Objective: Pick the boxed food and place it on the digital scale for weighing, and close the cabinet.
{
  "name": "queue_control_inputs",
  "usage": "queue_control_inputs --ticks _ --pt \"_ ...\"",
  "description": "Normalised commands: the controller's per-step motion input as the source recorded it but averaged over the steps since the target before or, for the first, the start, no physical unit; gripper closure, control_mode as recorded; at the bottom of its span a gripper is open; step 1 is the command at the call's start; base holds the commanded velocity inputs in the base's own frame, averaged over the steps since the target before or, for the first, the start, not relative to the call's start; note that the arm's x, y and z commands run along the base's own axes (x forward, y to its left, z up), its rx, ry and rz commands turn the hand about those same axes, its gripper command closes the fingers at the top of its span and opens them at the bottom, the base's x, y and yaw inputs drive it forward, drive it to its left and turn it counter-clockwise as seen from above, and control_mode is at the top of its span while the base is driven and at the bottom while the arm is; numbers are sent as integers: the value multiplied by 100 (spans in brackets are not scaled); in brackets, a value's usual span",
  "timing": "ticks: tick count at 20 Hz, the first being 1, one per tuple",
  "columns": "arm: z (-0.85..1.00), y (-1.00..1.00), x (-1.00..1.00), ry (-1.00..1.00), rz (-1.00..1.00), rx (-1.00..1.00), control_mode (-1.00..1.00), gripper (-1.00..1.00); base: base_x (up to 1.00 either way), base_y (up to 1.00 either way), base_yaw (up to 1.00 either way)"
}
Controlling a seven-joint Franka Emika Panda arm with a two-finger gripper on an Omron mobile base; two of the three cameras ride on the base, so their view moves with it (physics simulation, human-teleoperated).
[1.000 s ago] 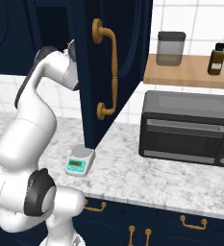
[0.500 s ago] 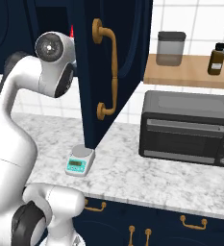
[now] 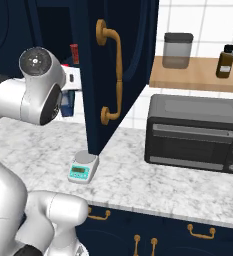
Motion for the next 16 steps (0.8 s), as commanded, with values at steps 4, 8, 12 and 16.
queue_control_inputs --ticks 4,8,12,16 --pt "-98 27 0 28 9 -8 -100 100 0 0 0" --pt "-100 12 4 22 12 -7 -100 100 0 0 0" --pt "-90 7 8 -1 10 -4 -100 100 0 0 0" --pt "-67 0 30 4 10 0 -100 100 0 0 0"
